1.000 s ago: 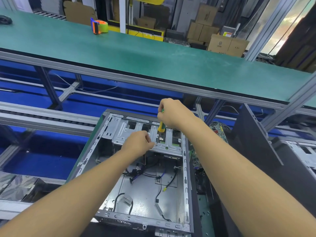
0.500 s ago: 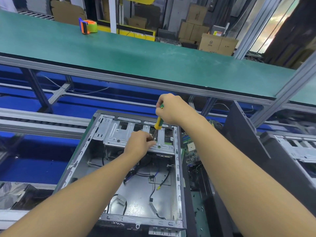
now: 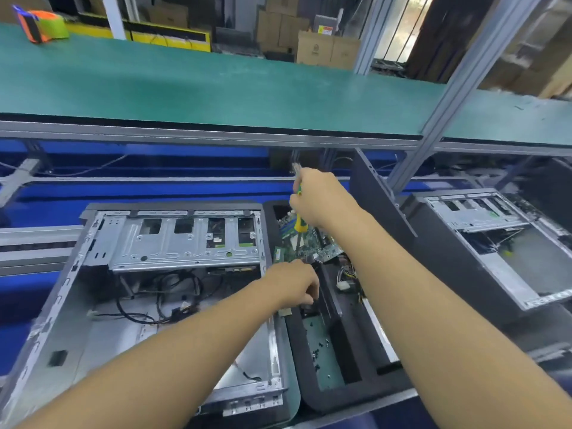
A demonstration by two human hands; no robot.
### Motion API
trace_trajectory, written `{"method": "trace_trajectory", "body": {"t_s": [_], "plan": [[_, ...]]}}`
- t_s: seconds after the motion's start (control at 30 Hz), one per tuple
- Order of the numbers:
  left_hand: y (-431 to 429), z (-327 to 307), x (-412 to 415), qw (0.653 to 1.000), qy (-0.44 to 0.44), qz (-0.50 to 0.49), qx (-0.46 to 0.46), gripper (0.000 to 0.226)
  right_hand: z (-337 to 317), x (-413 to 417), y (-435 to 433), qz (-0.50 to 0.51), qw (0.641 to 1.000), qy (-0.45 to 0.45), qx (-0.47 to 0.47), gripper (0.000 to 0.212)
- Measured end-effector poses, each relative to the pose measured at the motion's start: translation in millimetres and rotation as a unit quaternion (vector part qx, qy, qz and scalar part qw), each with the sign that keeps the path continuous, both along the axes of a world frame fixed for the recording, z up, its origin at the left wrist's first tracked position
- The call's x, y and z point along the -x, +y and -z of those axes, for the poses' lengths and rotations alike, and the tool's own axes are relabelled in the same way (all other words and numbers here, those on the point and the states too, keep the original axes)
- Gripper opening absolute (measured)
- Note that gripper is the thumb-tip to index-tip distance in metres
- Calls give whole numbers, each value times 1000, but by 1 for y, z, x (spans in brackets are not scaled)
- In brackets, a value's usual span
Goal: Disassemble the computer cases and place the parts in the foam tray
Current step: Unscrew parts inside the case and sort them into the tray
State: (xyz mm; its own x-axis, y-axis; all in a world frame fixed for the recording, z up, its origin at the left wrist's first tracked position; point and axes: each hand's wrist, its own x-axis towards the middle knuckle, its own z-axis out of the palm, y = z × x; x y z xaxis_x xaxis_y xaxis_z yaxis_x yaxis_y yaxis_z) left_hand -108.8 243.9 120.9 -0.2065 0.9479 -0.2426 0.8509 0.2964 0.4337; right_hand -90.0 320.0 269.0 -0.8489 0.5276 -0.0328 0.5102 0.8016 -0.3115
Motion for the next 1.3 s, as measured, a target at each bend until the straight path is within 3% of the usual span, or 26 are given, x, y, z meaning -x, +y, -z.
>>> {"method": "trace_trajectory", "body": {"t_s": [0.2,0.33,0.53,0.67,0.73,0.87,0.93,1.0,1.03,1.1,1.17,1.23,1.3], "plan": [[38,29,-45,998,-6,15,64,21,15,-39,36,28,999,-26,7,16],[44,28,-34,999,-4,2,53,22,19,-50,50,45,999,-28,7,14],[22,-8,28,988,35,-124,-84,24,13,-33,44,46,997,53,16,17],[-12,-8,67,946,6,-272,-178,20,6,-10,28,23,995,94,20,26],[-32,-2,85,931,37,-318,-176,18,4,3,18,8,994,101,36,28],[-66,13,107,935,129,-330,-30,38,4,25,-2,-32,990,123,67,27],[-82,17,108,913,144,-367,-100,29,8,34,-8,-47,987,131,81,28],[-94,17,104,883,109,-413,-196,13,14,42,-9,-66,986,131,83,28],[-99,17,101,876,79,-430,-201,9,18,45,-9,-74,984,133,89,26],[-102,17,95,898,55,-416,-134,11,24,51,-7,-84,981,141,107,20],[-101,15,93,913,19,-405,-50,29,31,57,-3,-92,980,139,113,17],[-101,8,93,882,-150,-447,12,52,37,62,0,-99,981,127,109,18],[-109,3,96,810,-325,-478,97,69,40,64,4,-106,981,119,107,20]]}}
